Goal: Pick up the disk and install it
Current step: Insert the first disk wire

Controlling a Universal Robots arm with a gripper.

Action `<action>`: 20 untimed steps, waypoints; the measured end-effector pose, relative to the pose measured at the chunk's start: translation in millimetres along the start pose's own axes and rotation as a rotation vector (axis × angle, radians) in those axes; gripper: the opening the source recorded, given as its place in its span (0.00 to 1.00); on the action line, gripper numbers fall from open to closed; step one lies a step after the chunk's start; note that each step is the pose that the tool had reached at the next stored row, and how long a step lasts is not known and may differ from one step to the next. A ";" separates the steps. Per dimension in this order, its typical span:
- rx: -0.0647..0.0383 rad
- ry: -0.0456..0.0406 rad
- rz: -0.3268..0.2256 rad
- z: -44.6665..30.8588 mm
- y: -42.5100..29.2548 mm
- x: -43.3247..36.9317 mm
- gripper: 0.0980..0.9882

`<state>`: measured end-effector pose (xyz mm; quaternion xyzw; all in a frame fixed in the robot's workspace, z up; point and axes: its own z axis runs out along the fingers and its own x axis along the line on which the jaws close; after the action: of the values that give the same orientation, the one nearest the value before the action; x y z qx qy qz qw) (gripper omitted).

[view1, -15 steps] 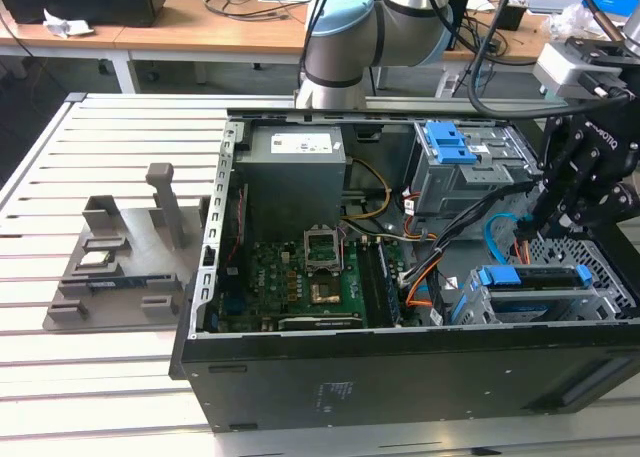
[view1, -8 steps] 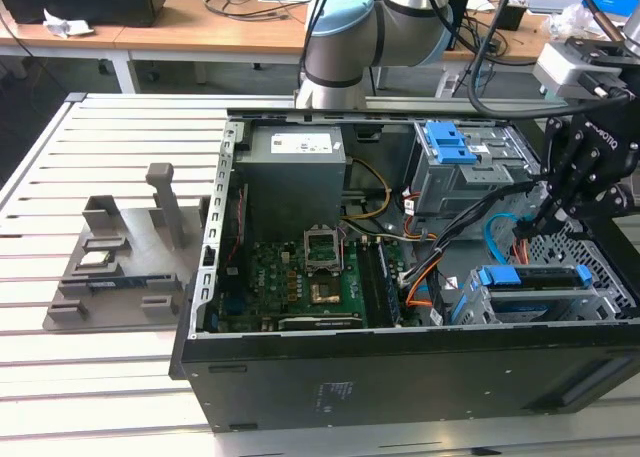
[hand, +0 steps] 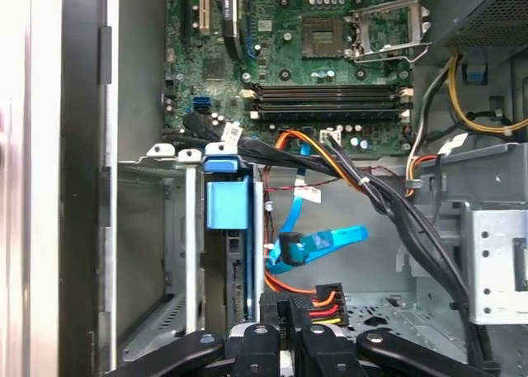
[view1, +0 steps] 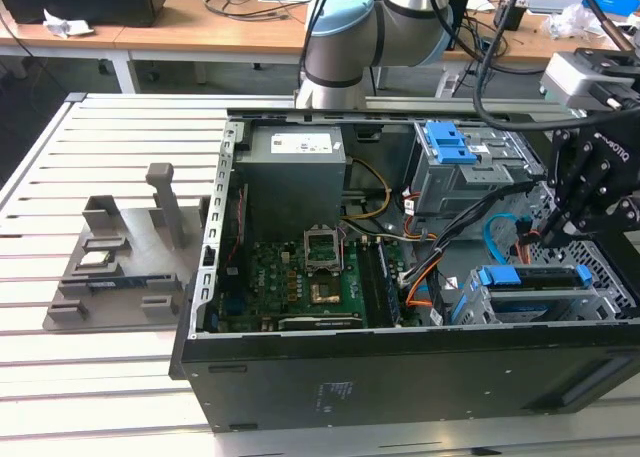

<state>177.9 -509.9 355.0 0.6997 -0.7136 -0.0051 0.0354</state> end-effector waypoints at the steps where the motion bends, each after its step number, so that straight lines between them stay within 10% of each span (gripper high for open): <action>1: 0.000 0.0048 0.000 0.2 -0.1 3.2 0.08; 5: 0.001 0.0294 0.002 2.4 -0.4 14.4 0.08; 20: 0.001 0.0291 0.002 14.2 -2.8 11.7 0.08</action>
<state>179.7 -522.2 341.1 0.6991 -0.7136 0.0053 0.0455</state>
